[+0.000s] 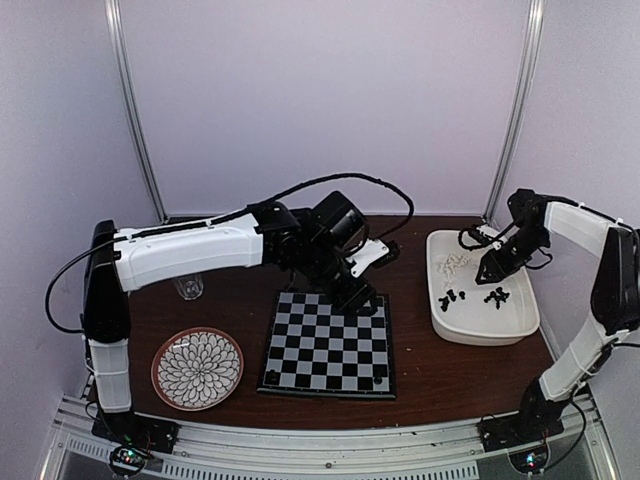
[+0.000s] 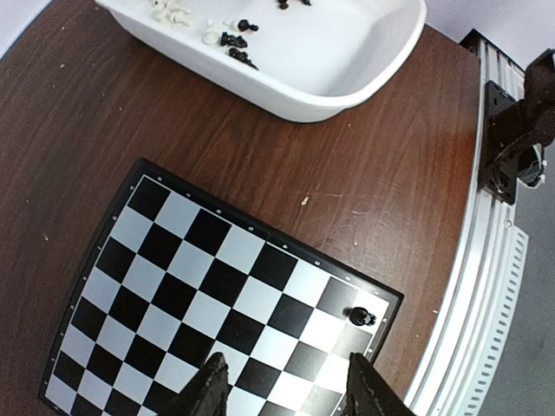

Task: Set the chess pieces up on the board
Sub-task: Place the rook at a8, then pick up the knight from the storage box, then pass from the right arm to the left, then place the knight at g8.

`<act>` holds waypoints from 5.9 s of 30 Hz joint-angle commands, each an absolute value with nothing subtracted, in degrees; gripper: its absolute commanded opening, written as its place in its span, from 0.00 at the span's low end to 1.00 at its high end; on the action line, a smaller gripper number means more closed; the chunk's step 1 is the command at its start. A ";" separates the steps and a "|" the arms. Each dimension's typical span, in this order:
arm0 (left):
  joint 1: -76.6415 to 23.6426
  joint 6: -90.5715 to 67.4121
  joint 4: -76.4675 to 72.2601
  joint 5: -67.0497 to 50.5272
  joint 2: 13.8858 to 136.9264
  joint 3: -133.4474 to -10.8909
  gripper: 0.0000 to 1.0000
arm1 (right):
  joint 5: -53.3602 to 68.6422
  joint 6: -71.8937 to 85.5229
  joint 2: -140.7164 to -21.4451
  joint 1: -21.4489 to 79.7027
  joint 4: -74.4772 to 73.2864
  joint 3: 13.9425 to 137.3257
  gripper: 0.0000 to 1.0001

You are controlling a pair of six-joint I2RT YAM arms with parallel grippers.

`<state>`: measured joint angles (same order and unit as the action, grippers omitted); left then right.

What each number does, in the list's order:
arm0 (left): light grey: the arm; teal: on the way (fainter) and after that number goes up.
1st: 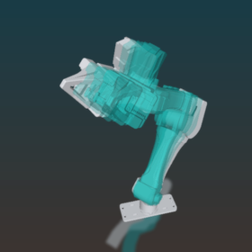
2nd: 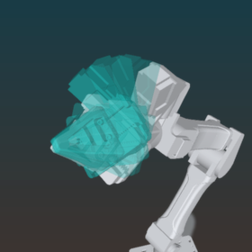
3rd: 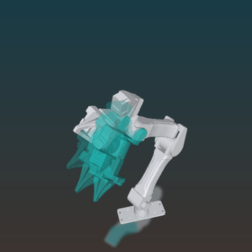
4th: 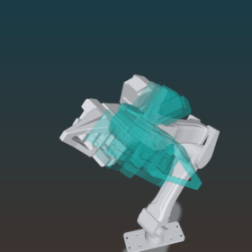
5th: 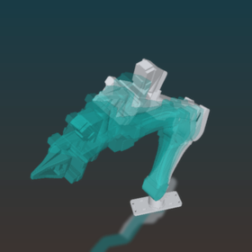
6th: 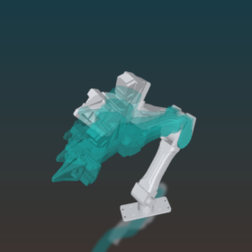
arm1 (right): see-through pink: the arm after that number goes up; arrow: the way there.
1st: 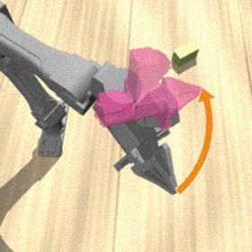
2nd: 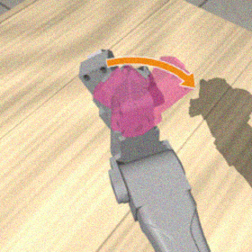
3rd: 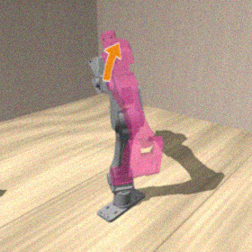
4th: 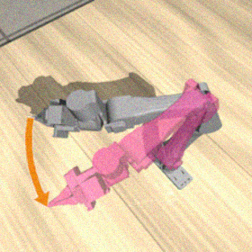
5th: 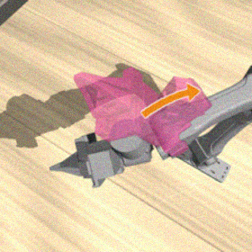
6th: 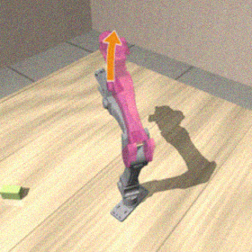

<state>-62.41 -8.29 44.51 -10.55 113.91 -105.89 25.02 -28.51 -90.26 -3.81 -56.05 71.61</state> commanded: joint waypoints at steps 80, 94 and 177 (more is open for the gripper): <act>-64.37 -2.77 -16.91 7.40 115.64 -100.93 0.42 | 73.50 44.15 -82.18 8.43 6.72 70.21 0.15; -64.38 1.32 -15.51 11.42 119.99 -107.70 0.26 | 73.44 45.42 -79.84 10.01 8.58 68.50 0.15; -56.51 3.35 89.83 -11.99 112.53 -117.73 0.00 | 70.53 -8.70 -76.82 -5.01 -38.95 66.52 0.59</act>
